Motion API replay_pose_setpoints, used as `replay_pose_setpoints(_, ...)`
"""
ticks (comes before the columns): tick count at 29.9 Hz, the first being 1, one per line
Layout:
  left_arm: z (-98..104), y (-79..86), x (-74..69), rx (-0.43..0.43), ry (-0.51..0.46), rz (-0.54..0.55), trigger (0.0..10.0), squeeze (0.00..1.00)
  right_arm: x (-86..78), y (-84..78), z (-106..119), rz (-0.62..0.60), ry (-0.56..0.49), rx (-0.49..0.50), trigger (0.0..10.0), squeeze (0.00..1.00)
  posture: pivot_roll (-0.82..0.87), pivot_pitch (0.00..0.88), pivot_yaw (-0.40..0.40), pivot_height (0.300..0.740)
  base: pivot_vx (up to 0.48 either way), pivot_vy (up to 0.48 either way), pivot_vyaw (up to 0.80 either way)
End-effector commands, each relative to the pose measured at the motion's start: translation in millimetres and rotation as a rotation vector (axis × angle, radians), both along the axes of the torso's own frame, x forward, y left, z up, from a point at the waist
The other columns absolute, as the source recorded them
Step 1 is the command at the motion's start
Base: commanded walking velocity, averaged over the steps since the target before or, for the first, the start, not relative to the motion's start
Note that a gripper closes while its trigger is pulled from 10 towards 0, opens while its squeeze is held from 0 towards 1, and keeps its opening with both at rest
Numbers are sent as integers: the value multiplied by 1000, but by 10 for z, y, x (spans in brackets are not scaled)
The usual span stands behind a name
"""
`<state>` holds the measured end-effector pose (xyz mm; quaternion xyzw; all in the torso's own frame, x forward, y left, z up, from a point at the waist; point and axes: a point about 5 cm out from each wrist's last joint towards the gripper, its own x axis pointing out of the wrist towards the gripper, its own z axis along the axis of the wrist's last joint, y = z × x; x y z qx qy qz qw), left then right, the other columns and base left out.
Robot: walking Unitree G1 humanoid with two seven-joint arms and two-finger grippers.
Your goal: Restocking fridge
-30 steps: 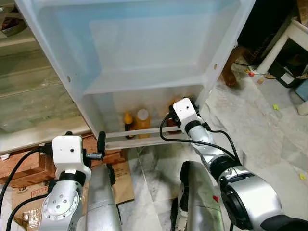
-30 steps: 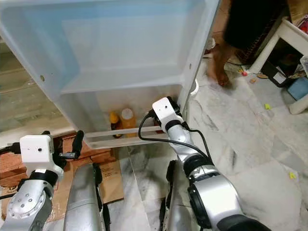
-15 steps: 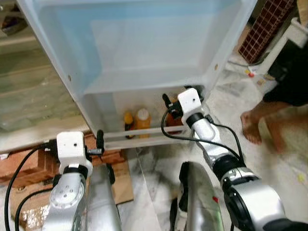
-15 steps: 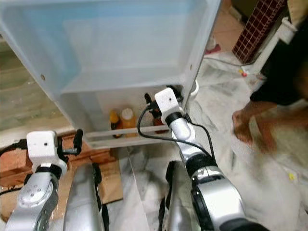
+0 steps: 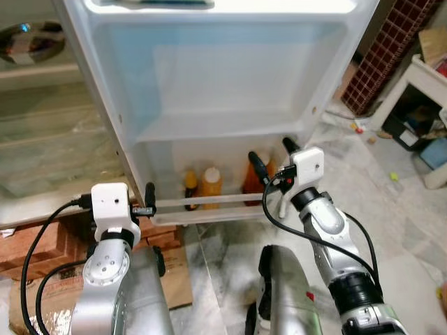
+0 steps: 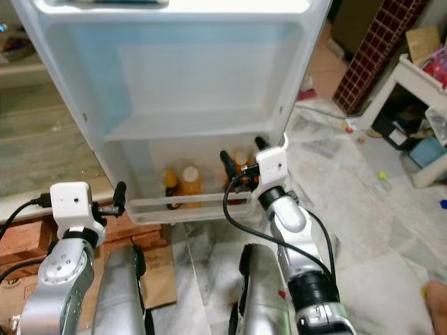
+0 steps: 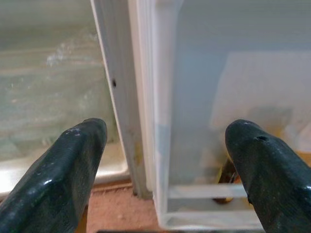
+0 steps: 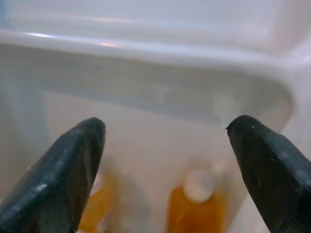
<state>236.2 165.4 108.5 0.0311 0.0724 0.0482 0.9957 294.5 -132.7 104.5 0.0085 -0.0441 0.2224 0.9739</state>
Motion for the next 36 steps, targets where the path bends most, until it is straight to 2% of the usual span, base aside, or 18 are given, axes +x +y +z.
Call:
replay_pose_setpoints(1,-19,-1,17,8,1,-16,10000,0,-87,-14,43,28,27,46,10000,1000,70,0,-40,528,0,0,0)
replay_pose_setpoints(3,-20,11,40,16,-6,-18,10000,0,-241,-82,56,35,74,61,10000,1000,65,0,-37,528,0,0,0)
replay_pose_setpoints(4,-28,10,42,19,-5,-19,10000,0,-320,-114,59,42,84,76,10000,710,60,0,-33,528,0,0,0)
replay_pose_setpoints(5,-33,8,42,21,-4,-20,10000,0,-367,-132,62,47,89,87,10000,710,60,0,-33,528,0,0,0)
replay_pose_setpoints(6,-37,3,44,22,-3,-24,10000,0,-416,-154,61,46,86,85,10000,471,55,0,-30,528,0,0,0)
replay_pose_setpoints(7,-40,-3,45,23,-3,-30,10000,0,-458,-177,48,40,87,78,10000,0,54,0,-29,528,0,0,0)
replay_pose_setpoints(9,-40,-3,45,23,-3,-30,10000,0,-458,-177,48,40,87,78,10000,0,54,0,-29,528,0,0,0)
replay_pose_setpoints(15,-43,-32,78,44,-10,-59,10000,0,-593,-317,4,-67,101,75,10000,0,41,0,-15,550,0,0,0)
replay_pose_setpoints(23,-54,-40,82,53,-15,-67,10000,0,-612,-359,47,-97,136,77,10000,0,43,0,-16,572,-188,0,0)
replay_pose_setpoints(36,-57,-61,80,58,-27,-81,10000,0,-609,-388,99,-143,159,75,10000,0,38,0,-12,641,-255,0,0)
